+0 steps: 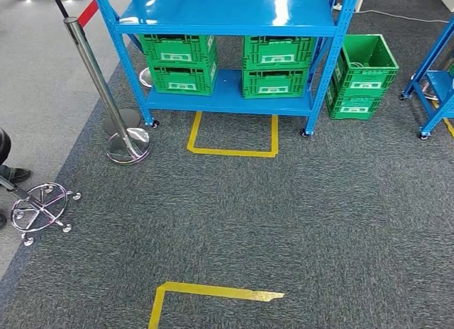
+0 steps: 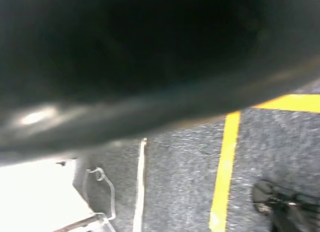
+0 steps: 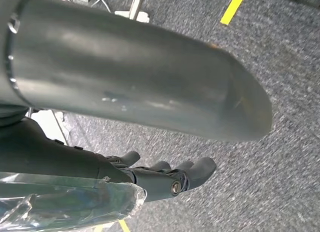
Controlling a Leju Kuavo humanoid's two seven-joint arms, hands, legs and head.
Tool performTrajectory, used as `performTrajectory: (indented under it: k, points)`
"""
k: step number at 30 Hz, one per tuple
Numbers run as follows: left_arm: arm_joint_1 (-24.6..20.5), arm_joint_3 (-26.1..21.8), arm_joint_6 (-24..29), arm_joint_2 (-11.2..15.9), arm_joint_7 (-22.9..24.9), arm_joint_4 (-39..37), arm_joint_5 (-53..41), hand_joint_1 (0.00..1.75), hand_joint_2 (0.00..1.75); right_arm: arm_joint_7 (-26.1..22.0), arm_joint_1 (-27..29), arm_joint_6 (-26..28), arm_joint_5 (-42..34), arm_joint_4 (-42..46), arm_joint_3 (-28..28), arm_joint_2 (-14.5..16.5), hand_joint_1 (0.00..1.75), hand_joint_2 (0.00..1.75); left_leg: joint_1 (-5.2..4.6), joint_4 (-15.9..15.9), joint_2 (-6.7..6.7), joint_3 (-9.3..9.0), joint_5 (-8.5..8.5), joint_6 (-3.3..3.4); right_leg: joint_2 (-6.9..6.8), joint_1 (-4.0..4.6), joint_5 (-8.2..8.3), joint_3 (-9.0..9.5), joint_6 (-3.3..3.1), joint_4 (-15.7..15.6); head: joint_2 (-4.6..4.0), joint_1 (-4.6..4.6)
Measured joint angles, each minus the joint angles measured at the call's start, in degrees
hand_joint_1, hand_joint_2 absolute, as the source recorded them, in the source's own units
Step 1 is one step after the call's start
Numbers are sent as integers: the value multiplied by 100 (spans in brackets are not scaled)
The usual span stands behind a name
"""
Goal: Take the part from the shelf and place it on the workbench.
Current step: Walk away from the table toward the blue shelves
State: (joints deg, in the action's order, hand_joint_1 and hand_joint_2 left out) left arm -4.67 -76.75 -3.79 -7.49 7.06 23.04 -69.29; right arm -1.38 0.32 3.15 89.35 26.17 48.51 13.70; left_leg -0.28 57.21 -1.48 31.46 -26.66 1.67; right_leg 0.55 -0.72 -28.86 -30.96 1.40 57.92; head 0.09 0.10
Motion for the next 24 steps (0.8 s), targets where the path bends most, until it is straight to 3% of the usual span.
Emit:
performTrajectory:
  k: [4,8,11,18,24]
  points:
    - [3,-7,-66,1,-191,8,91,0,0,10,-22,-46,0,-7,111,1,0,0,12,-31,0,-13,10,-36,-3,19,-12,4,-40,4,0,1]
    - [3,-10,-85,-1,-229,8,115,0,0,17,-23,-72,0,-7,158,1,0,0,31,-43,0,-14,8,-187,-4,31,-19,2,-58,11,0,3]
    - [4,-10,-96,-1,-231,8,126,0,0,17,-24,-73,0,-7,180,1,0,0,32,-44,0,-12,3,-213,-5,31,-20,5,-58,11,0,4]
    - [3,-10,-45,1,-246,10,120,0,0,19,-25,-97,0,-7,221,4,0,0,-4,-25,0,-9,-8,-195,-8,-9,-9,12,-39,-2,0,3]
    - [2,-6,66,8,-213,13,41,0,0,34,-25,-128,0,-8,249,28,0,0,-38,-9,1,8,-59,-65,-11,-44,26,37,54,-17,0,1]
